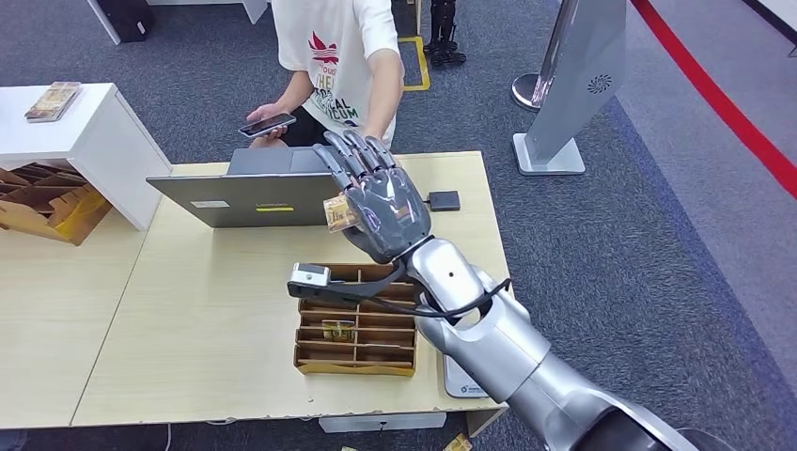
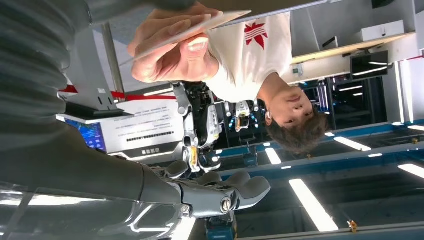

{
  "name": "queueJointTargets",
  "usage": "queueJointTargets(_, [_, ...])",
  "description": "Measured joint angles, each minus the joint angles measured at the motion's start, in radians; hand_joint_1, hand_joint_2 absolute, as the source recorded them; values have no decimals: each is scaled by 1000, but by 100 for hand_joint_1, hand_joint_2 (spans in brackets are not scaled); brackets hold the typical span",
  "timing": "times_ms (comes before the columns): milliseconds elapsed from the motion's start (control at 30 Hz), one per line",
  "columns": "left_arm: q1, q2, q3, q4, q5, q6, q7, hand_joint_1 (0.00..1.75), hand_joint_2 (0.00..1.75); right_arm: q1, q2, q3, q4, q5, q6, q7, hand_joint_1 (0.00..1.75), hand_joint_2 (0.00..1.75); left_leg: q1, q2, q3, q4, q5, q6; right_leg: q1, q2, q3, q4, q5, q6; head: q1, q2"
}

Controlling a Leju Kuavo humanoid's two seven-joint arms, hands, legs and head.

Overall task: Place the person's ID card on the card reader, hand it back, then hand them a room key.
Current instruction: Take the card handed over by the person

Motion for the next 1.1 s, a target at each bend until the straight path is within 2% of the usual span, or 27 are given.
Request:
queueJointTargets(67, [0, 0, -1, 0, 5, 1, 0, 0, 0, -1, 0, -7, 11, -6, -7, -2, 175, 175, 0, 0, 0, 0, 0, 0, 0, 0, 0, 0, 0, 0, 0, 0])
queueJointTargets(867, [1, -11, -2, 0, 42, 17, 3, 0, 0, 74, 0, -49, 37, -89, -24, -52, 175, 175, 0, 0, 0, 0, 0, 0, 0, 0, 0, 0, 0, 0, 0, 0])
queueJointTargets(967, [2, -13, -2, 0, 57, 20, 3, 0, 0, 99, 4, -70, 21, -203, 0, -84, 175, 175, 0, 0, 0, 0, 0, 0, 0, 0, 0, 0, 0, 0, 0, 0])
queueJointTargets(1100, [8, -20, 3, 0, 99, 28, 3, 0, 0, 188, 36, -130, -81, -589, 136, -134, 175, 175, 0, 0, 0, 0, 0, 0, 0, 0, 0, 0, 0, 0, 0, 0])
